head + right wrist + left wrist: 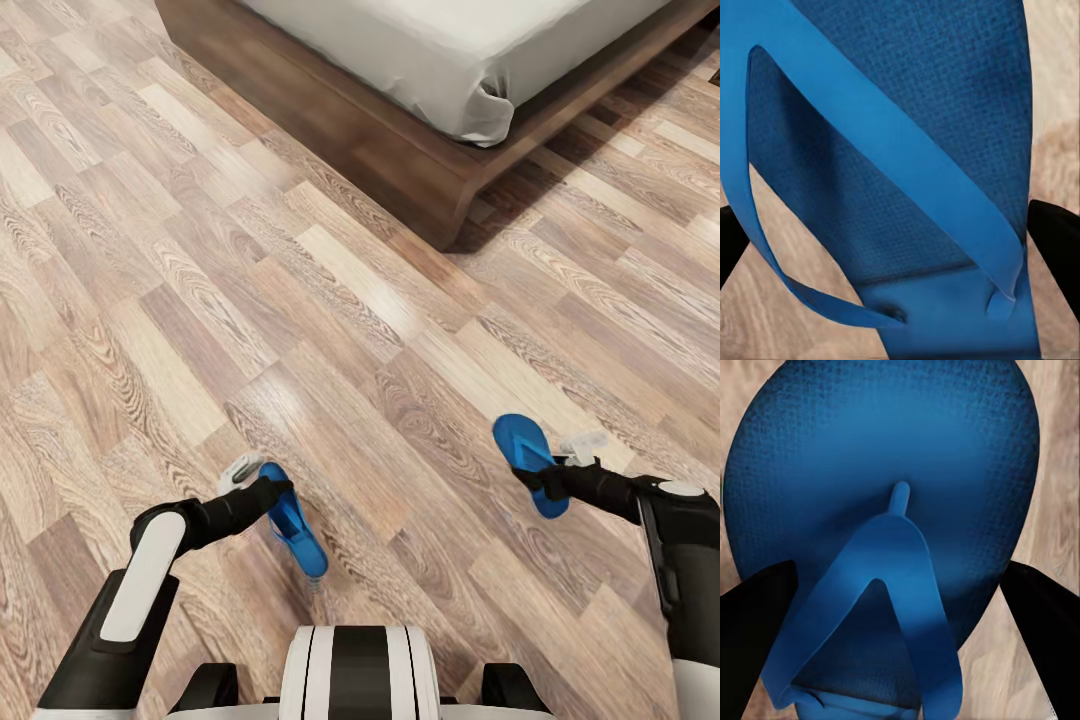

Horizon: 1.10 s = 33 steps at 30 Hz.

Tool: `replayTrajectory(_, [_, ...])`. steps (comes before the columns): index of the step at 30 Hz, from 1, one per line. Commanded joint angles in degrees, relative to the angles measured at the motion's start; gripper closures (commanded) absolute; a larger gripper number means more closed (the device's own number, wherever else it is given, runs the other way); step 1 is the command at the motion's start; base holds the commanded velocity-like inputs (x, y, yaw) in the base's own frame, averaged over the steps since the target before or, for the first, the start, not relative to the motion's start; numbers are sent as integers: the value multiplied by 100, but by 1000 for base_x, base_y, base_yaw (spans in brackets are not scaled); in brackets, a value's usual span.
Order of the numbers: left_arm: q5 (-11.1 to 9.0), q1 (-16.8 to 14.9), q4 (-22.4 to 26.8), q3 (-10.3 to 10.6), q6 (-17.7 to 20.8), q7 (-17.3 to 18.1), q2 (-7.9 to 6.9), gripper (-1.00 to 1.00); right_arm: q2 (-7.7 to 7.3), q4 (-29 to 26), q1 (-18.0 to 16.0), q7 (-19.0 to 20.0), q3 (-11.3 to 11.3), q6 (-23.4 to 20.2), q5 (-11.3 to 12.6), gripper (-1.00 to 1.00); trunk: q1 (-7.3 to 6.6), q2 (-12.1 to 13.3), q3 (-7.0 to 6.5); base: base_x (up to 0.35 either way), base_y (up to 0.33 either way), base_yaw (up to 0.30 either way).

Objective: In the bedroom, move the book from the bed onto either nightstand, and place the two sandals side by side next to the bed.

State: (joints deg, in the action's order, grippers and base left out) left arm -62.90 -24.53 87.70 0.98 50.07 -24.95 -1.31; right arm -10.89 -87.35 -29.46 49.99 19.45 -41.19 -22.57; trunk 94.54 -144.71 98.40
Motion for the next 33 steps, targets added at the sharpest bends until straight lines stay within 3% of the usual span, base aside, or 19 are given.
replayTrajectory(1, [-47, -69, 27, 20, 17, -59, -3, 100, 16, -113, 43, 108, 197, -74, 6, 100, 0, -1, 3, 0, 0, 0])
replayTrajectory(4, [-45, -217, 177, 139, 36, -62, -8, 100, 47, -312, 124, 249, 577, -138, 82, 100, 0, -1, 3, 0, 0, 0])
replayTrajectory(10, [-22, -399, 349, 388, 59, -87, -53, 100, 66, -450, 203, 397, 944, -178, 193, 100, 0, -1, 3, 0, 0, 0])
replayTrajectory(18, [16, -530, 414, 608, 271, -118, -92, 100, 55, -495, 515, 613, 1185, -214, 390, 100, 0, -1, 3, 0, 0, 0])
replayTrajectory(22, [25, -559, 430, 706, 438, -127, -104, 100, 58, -506, 666, 924, 1248, -199, 533, 100, 0, -1, 3, 0, 0, 0])
replayTrajectory(33, [50, -558, 440, 824, 563, -149, -220, 100, 49, -510, 753, 1301, 1496, -161, 647, 100, 0, -1, 3, 0, 0, 0])
